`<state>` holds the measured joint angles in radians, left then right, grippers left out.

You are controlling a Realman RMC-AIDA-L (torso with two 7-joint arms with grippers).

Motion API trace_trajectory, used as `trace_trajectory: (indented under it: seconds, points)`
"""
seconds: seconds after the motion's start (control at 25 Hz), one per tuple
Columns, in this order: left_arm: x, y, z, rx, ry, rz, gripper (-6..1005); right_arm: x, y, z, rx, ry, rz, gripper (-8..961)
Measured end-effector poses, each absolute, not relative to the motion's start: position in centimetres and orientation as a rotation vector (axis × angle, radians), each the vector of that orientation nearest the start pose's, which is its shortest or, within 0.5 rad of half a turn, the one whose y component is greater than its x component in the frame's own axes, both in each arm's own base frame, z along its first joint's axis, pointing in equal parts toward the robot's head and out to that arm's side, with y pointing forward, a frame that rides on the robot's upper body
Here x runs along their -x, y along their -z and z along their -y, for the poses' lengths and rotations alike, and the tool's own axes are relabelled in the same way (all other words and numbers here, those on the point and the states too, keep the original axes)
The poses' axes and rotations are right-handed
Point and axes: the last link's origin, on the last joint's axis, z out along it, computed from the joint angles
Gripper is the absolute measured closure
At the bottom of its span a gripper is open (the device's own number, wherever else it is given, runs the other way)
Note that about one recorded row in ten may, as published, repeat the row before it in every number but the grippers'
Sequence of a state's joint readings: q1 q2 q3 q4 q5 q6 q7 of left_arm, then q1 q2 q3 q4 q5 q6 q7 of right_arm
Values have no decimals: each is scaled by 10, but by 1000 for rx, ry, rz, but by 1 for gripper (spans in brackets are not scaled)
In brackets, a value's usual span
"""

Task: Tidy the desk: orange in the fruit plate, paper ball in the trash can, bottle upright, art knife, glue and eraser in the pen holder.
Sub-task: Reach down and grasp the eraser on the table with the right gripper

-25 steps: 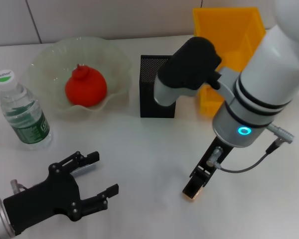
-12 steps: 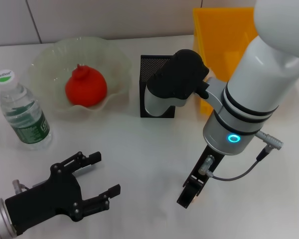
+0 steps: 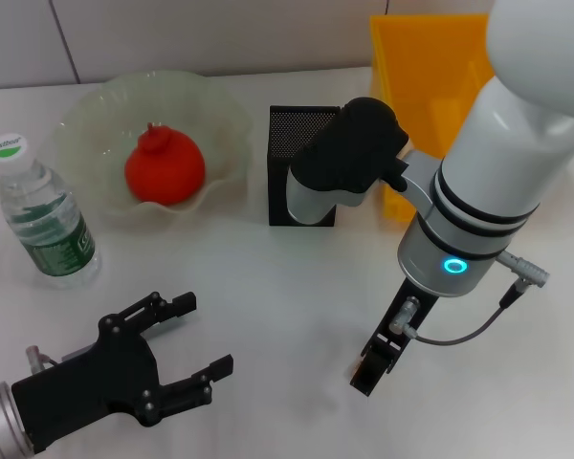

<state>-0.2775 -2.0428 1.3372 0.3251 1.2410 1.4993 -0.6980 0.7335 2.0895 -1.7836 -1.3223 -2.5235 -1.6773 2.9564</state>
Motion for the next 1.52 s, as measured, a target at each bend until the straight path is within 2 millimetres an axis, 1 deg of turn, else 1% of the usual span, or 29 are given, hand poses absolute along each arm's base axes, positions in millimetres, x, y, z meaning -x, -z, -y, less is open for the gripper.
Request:
trace_trajectory:
  seconds: [0.36, 0.68, 1.16, 1.52]
  points:
    - [299, 58, -234, 2613, 904, 317, 164, -137, 70, -308, 2628, 899, -956, 228]
    - [298, 59, -234, 2614, 909, 317, 164, -136, 75, -308, 2637, 881, -939, 234]
    - [297, 60, -231, 2632, 920, 322, 164, -139, 78, -307, 2635, 898, -942, 243]
    - [297, 62, -230, 2652, 912, 314, 165, -140, 80, -309, 2633, 892, -942, 404]
